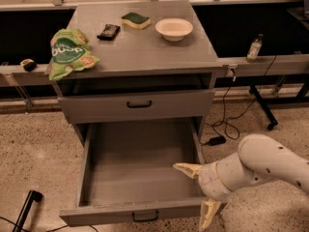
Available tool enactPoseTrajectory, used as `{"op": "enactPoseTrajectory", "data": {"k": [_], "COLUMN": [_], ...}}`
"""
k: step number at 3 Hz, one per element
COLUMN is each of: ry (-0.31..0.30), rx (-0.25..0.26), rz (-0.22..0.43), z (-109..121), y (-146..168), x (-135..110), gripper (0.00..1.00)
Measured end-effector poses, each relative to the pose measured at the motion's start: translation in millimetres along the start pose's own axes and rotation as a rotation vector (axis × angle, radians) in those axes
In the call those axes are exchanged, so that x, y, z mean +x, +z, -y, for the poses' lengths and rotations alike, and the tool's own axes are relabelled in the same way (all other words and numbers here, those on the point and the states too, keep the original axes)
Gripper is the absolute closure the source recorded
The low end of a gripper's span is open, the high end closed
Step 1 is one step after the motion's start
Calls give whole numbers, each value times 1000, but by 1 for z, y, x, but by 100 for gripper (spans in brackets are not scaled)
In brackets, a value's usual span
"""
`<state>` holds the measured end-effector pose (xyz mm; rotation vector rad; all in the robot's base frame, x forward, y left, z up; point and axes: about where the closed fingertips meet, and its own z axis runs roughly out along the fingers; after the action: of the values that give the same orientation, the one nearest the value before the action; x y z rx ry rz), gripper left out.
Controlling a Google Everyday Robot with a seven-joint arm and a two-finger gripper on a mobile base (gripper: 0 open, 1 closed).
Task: Close middle drawer
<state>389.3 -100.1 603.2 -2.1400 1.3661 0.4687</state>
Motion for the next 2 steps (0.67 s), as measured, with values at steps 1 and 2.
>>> {"op": "enactPoseTrajectory", "data": {"k": [1,2], "ry": [55,157], "rx": [-43,-79], "rz": [43,87], "z": [-7,-30], "y": [22,59], "x": [11,21], "gripper": [0,16]}}
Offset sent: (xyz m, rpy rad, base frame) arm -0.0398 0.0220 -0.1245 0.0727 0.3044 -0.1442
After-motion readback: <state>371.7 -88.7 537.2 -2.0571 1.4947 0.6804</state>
